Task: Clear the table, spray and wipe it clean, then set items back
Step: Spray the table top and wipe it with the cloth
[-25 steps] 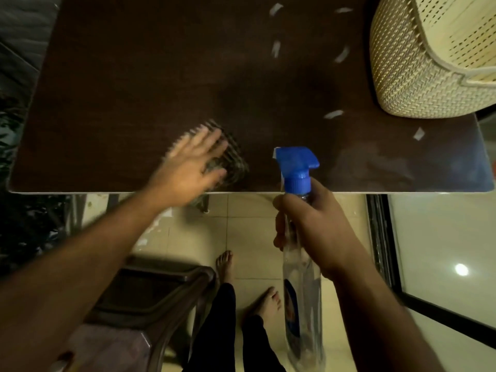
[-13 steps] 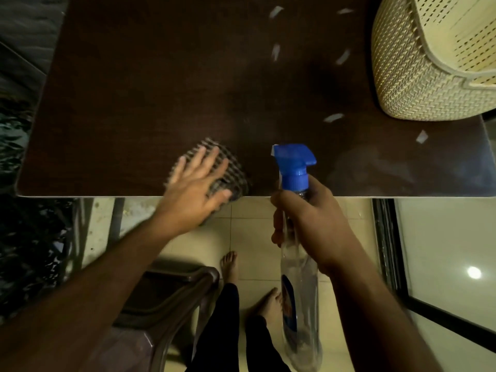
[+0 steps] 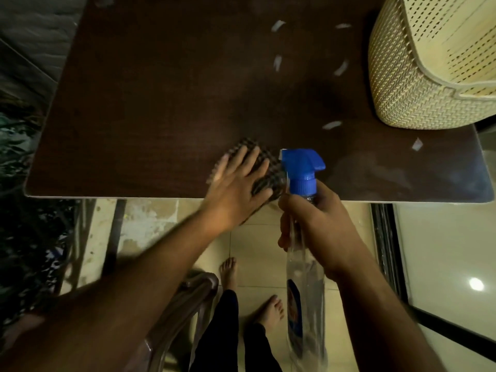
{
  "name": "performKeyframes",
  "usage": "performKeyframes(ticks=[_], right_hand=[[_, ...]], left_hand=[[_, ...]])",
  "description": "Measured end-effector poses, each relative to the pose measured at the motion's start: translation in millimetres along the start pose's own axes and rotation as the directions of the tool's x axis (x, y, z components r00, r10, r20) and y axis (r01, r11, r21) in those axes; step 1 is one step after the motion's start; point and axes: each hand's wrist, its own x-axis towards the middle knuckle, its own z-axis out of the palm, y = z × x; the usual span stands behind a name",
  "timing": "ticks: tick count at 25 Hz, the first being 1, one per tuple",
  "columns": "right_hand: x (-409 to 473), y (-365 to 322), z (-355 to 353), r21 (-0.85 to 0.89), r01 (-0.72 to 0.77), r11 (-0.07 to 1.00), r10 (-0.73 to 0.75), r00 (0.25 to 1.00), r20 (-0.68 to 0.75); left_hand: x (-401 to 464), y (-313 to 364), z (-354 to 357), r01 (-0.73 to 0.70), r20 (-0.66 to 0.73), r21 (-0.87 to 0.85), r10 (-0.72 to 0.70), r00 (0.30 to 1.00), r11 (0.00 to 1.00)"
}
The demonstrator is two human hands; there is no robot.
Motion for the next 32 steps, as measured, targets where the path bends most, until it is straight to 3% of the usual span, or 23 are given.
performKeyframes(ticks=[3,8,19,26,32], right_hand=[[4.0,4.7,-5.7,0.019,-0.011,1.0,0.012,1.0,-0.025],[20.2,1.5,-5.1,0.002,0.021,1.0,-0.021,0.999,-0.045],[101.7,-77.4,5.1,-0.013,0.146,0.989,-0.147,0.989,-0.033],[142.5,-105.9,-12.8,0.025,0.073,0.997,-0.072,0.997,-0.032],[200.4,-136.4,-15.9,0.066,0.05,0.997,-0.05,0.999,-0.007]], left_hand=[[-24.6,-51.6,-12.3,0.11,0.01,-0.076,-0.109,0.994,0.991],[81.6,-102.2,-42.1,0.329,-0.043,-0.048,-0.331,0.943,0.943],[173.1,-102.3,-54.3,0.334,-0.111,-0.065,-0.34,0.934,0.94],[219.6,-112.8,-63.6,0.369,-0.133,-0.097,-0.38,0.915,0.924],[300.4,-126.8,-82.9,0.322,-0.174,-0.07,-0.329,0.928,0.944]])
